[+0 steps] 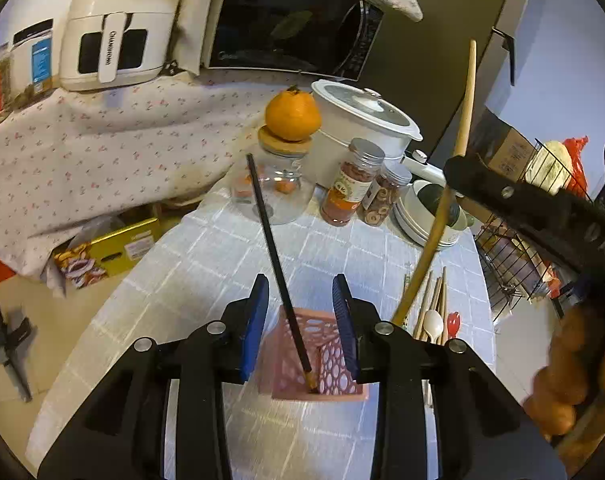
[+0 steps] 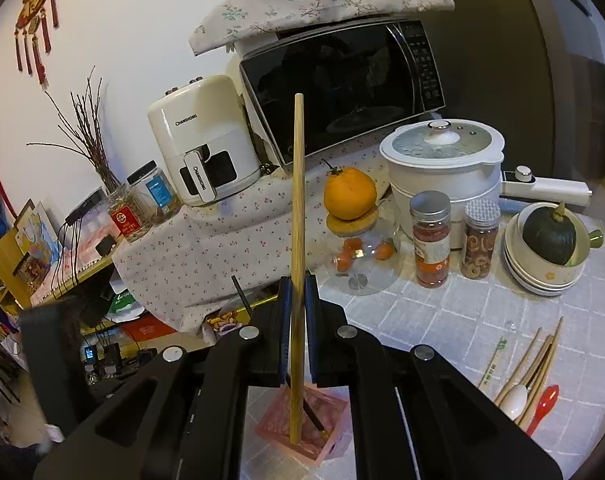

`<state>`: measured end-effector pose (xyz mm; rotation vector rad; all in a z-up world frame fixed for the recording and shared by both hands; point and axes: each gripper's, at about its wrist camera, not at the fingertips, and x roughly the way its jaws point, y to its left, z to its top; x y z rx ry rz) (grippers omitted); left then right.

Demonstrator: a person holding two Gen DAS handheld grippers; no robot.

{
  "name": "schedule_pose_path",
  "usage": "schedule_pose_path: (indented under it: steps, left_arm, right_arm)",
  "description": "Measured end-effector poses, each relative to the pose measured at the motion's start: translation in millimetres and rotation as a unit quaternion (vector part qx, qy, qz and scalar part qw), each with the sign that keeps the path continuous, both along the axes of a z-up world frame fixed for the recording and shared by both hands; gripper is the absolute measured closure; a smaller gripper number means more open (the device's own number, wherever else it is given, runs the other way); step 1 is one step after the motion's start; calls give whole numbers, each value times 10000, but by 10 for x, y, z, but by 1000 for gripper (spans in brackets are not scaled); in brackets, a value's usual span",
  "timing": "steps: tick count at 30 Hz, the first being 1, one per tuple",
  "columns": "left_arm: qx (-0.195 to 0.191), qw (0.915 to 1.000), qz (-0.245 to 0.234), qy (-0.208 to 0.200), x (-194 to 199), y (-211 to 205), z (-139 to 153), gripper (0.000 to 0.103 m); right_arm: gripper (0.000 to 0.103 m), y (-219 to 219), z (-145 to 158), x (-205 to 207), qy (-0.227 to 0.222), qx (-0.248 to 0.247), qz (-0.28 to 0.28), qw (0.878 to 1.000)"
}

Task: Organize utensils
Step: 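Carry both chopsticks over the pink basket and open both tools to drop them in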

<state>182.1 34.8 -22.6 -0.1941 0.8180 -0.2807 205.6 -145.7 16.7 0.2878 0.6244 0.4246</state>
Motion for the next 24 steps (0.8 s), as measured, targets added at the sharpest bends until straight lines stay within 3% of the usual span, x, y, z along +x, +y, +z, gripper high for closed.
schedule_pose_path:
  steps: [7,16,24]
  left_arm:
    - [341,9965,244,729,36,98,-42,60]
    - [843,9930,420,710,39,93,-36,41]
    - [997,9917,439,686,26,24,19,32]
  right_arm:
    - [96,189,-139,46,-148,-202,-21,9997]
    - [95,410,-548,14,70,-1096,300,9935]
    - [89,275,-521,-47,288,-918,427,9944]
